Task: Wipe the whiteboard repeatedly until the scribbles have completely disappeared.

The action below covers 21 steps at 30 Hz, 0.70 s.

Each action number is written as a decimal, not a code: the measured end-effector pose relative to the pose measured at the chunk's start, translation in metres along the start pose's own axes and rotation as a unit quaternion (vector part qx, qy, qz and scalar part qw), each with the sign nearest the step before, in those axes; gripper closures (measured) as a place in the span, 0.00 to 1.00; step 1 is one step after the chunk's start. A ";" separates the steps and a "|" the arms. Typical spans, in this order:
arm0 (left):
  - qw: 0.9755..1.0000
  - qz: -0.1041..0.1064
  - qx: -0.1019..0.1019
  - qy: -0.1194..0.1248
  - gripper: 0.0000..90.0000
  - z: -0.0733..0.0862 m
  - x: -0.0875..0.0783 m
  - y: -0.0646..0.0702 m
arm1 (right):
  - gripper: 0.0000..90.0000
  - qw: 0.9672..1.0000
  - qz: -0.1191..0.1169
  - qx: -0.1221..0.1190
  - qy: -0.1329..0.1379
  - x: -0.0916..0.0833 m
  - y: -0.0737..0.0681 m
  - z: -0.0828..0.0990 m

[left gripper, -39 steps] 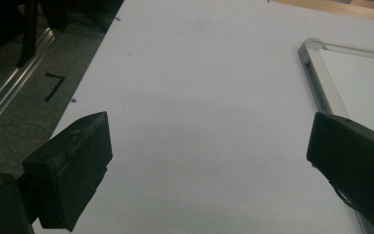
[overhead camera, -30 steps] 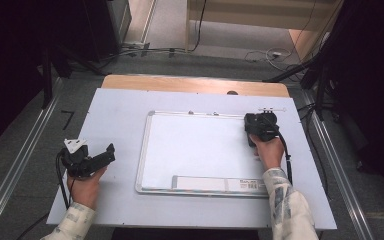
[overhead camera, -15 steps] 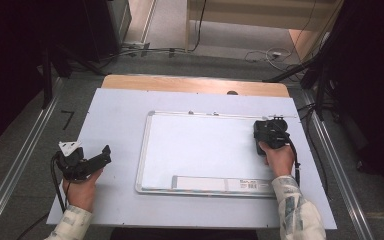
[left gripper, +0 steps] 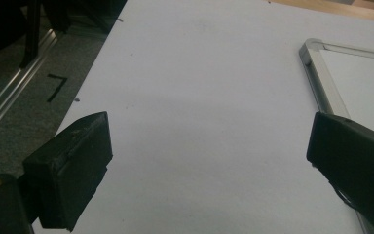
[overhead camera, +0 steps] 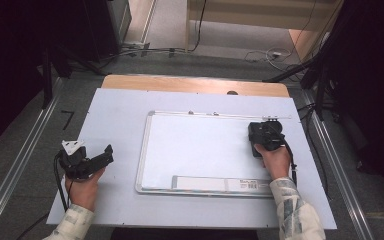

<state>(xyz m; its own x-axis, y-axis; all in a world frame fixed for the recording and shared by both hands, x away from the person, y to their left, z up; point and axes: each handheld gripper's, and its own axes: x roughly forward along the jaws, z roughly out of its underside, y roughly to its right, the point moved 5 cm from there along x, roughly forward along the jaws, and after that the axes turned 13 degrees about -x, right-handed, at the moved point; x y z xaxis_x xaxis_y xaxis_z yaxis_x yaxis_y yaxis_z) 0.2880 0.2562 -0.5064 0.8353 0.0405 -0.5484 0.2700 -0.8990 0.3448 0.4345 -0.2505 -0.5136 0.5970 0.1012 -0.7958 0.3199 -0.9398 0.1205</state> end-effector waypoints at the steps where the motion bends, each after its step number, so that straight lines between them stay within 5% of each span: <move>1: 1.000 0.000 0.000 0.000 0.04 0.000 0.000 0.000 | 0.42 1.000 0.001 -0.006 0.000 0.000 -0.001 -0.001; 5: 1.000 0.002 0.005 0.000 0.04 0.000 -0.002 0.001 | 0.42 1.000 0.004 0.023 0.007 0.003 0.015 0.000; 7: 1.000 0.002 0.003 0.001 0.04 0.001 -0.001 0.001 | 0.42 1.000 0.015 0.017 0.008 0.003 0.012 0.000; 11: 1.000 0.002 0.000 0.001 0.04 -0.001 0.001 0.002 | 0.42 1.000 0.000 -0.011 0.012 0.001 -0.003 0.000; 16: 1.000 0.004 0.002 0.002 0.04 0.000 -0.002 0.001 | 0.42 1.000 0.009 0.021 0.015 0.002 0.020 0.003; 21: 1.000 0.002 -0.001 -0.001 0.04 -0.001 0.001 0.001 | 0.42 1.000 -0.002 -0.020 0.014 0.000 -0.009 0.001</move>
<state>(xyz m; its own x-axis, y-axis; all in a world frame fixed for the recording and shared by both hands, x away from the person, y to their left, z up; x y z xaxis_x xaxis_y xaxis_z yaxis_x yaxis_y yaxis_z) 0.2891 0.2557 -0.5060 0.8350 0.0368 -0.5489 0.2683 -0.8983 0.3479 0.4312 -0.2427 -0.5148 0.6164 0.1153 -0.7789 0.3511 -0.9257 0.1408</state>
